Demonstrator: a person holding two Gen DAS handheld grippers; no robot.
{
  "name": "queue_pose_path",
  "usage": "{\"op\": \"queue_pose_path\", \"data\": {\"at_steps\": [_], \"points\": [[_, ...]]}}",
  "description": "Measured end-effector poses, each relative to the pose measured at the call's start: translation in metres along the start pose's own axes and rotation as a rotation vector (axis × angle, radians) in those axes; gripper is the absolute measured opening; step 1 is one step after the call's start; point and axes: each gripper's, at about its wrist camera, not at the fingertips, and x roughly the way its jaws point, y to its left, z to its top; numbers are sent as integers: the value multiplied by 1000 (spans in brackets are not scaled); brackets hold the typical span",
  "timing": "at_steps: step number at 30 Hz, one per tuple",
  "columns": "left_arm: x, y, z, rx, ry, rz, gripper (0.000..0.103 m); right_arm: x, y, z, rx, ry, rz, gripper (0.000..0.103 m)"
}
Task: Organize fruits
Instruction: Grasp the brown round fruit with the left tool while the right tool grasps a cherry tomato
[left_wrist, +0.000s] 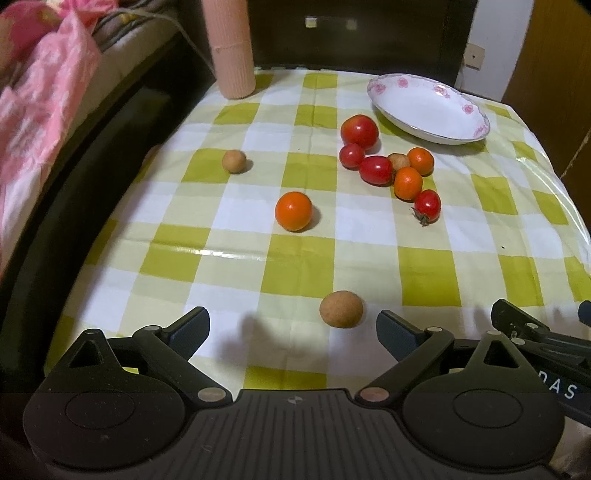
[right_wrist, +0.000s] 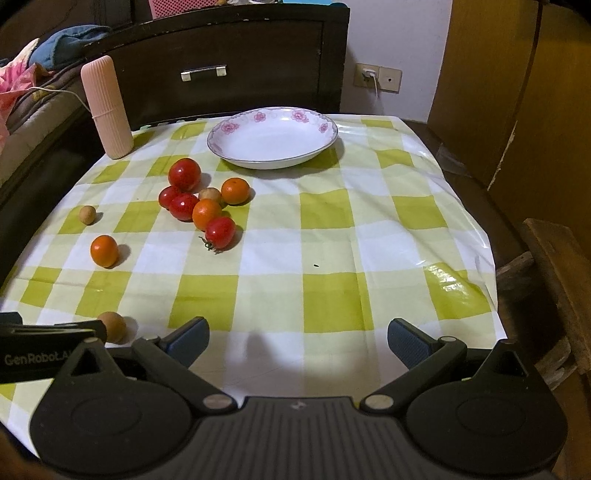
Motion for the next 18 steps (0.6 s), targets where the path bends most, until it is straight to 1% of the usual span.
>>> {"op": "queue_pose_path", "data": {"at_steps": [2,5,7,9,11,13,15,17,18], "points": [[0,3,0,-19,-2,-6,99,1,2,1,-13,-1,11,100],[-1,7,-2,-17,-6,-19,99,2,5,3,-55,-12,24,100],[-3,7,-5,8,-25,-13,97,3,7,5,-81,-20,38,100],[-5,3,-9,62,-50,15,94,3,7,9,-94,-29,64,99],[-3,-2,-11,102,-56,12,90,5,6,13,-103,-38,85,95],[1,-5,-12,124,-51,-5,79,10,8,17,-114,-35,109,90],[8,-9,-11,145,-29,-8,77,16,10,21,-130,-18,138,86],[14,-11,-9,145,-17,-16,74,22,11,24,-143,-5,164,84],[17,-13,-8,146,-15,-19,69,24,12,28,-150,-3,174,77]]}}
